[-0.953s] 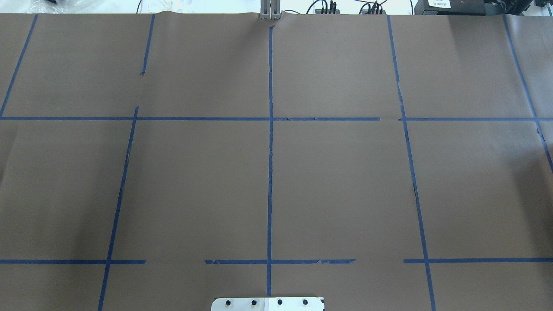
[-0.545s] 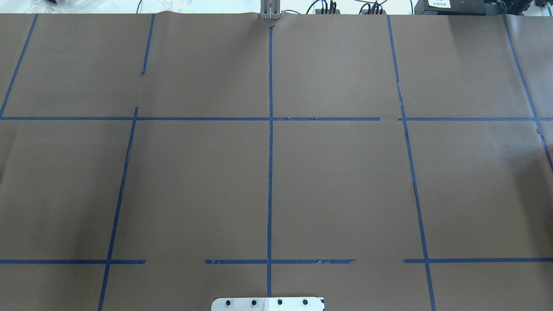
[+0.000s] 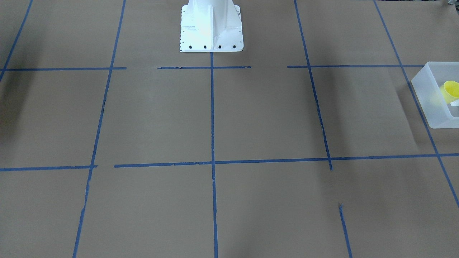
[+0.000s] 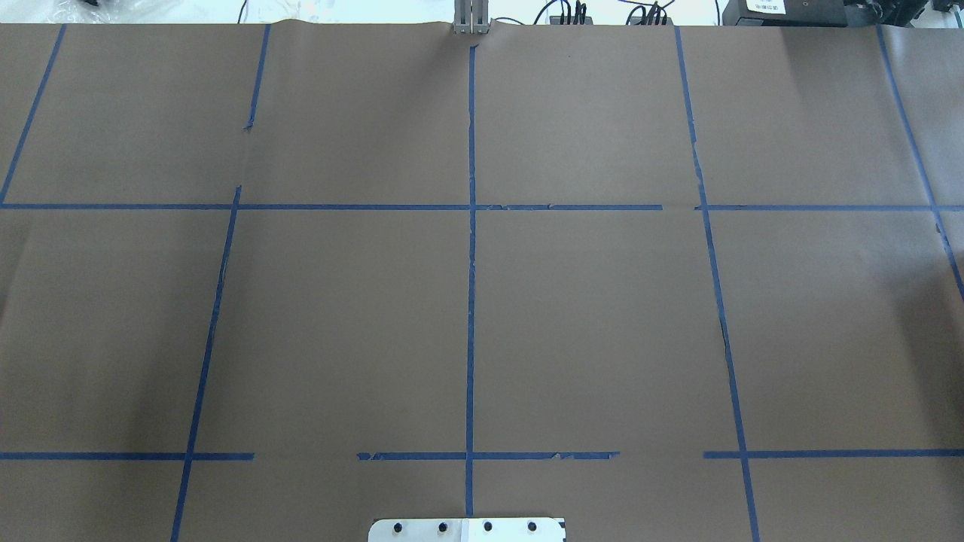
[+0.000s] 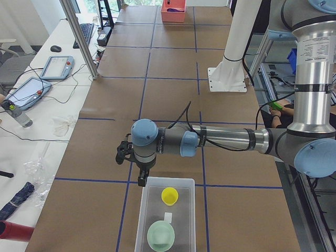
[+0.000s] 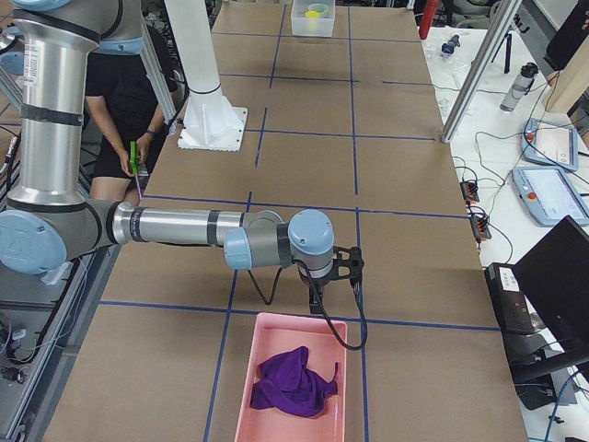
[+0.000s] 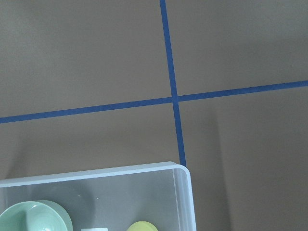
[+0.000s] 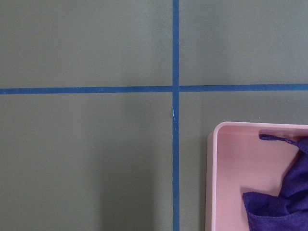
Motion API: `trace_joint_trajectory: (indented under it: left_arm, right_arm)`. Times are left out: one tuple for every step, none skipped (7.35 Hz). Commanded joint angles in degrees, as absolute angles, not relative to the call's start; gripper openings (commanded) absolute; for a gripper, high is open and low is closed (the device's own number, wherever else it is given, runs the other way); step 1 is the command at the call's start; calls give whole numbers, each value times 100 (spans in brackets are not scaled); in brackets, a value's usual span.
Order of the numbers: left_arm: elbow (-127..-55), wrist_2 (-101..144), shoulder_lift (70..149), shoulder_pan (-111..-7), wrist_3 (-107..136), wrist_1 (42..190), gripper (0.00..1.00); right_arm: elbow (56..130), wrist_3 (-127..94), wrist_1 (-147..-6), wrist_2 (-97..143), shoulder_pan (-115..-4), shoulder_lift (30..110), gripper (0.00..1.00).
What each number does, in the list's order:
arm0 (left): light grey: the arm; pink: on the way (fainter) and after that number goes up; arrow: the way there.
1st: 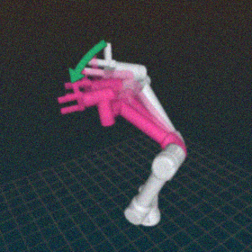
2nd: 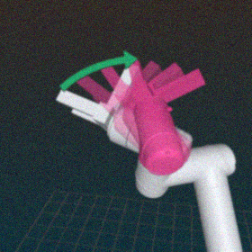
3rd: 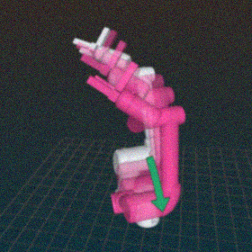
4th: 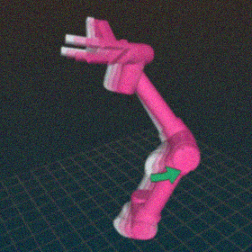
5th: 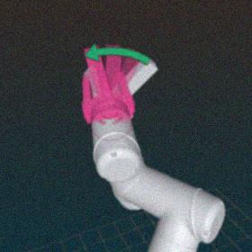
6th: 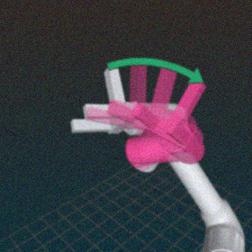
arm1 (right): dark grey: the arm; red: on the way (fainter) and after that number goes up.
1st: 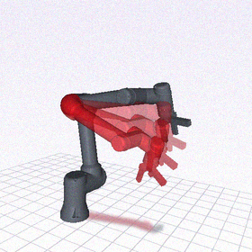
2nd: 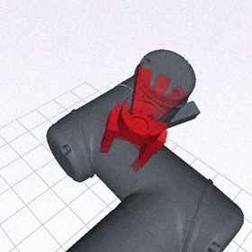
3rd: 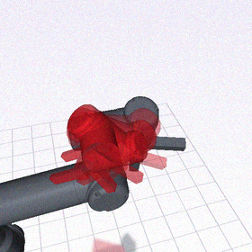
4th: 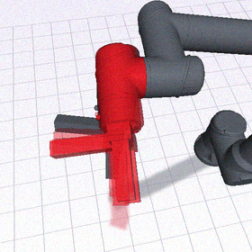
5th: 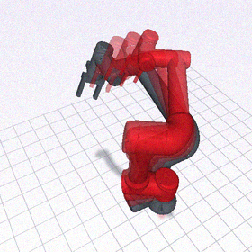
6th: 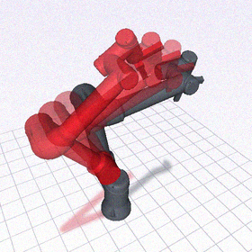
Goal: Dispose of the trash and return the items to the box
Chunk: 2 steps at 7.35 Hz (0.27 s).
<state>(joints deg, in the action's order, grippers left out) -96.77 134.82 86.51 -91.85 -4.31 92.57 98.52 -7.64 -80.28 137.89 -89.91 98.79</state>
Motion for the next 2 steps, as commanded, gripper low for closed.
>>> trace_joint_trajectory:
  left_arm:
    - [-9677,13482,8657,-9185,-431,9264,100]
    - [-9677,13482,8657,-9185,-431,9264,100]
  right_arm:
    - [9853,-765,-8016,13790,-8991,9879,100]
    - [9853,-756,-8007,13781,-8991,9879,100]
